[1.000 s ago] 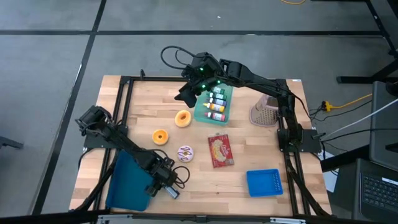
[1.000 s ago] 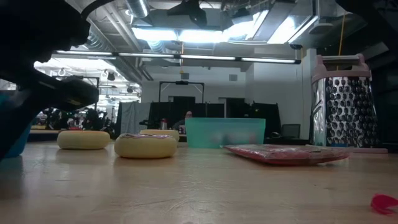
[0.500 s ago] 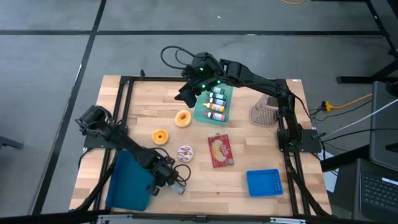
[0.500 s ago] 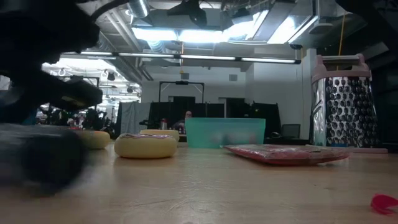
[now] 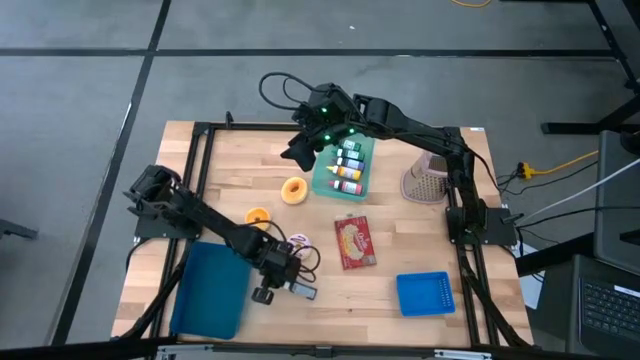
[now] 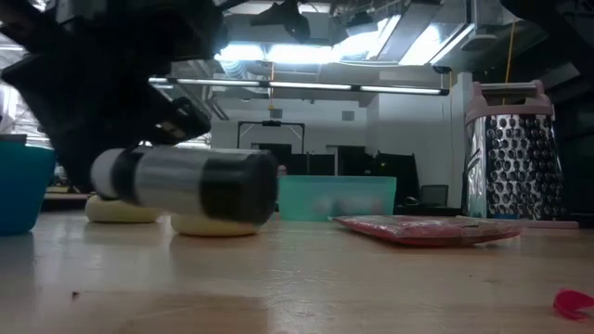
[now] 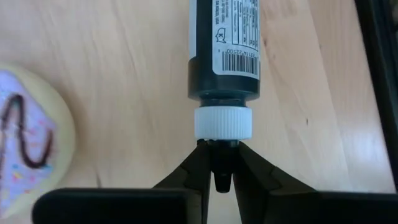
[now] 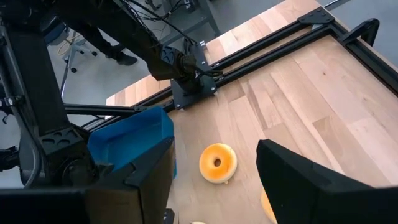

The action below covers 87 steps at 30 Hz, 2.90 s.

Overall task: Pick & Place Food Item
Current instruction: Put the black food coloring into the green bin

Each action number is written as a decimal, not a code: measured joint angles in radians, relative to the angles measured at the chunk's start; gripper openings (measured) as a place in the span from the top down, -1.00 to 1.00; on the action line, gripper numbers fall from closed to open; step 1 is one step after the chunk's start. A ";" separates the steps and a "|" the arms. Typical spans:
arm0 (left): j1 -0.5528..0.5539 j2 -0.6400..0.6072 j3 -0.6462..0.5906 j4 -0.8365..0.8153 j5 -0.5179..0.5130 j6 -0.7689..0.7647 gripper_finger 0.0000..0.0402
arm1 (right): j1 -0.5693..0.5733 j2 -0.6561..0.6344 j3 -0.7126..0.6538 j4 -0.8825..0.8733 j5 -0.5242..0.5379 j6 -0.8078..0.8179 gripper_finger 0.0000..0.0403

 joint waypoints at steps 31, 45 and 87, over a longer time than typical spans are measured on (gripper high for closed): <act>0.234 -0.257 0.037 -0.065 -0.040 -0.057 0.81 | -0.163 -0.276 0.000 -0.525 0.219 -0.163 -0.11; 0.497 -0.608 0.037 -0.487 -0.133 -0.032 0.81 | 0.076 -0.202 0.001 -0.509 0.089 -0.148 -0.11; 0.544 -0.597 0.267 -0.483 -0.110 0.064 0.81 | 0.125 -0.063 0.001 -0.244 0.058 -0.231 -0.11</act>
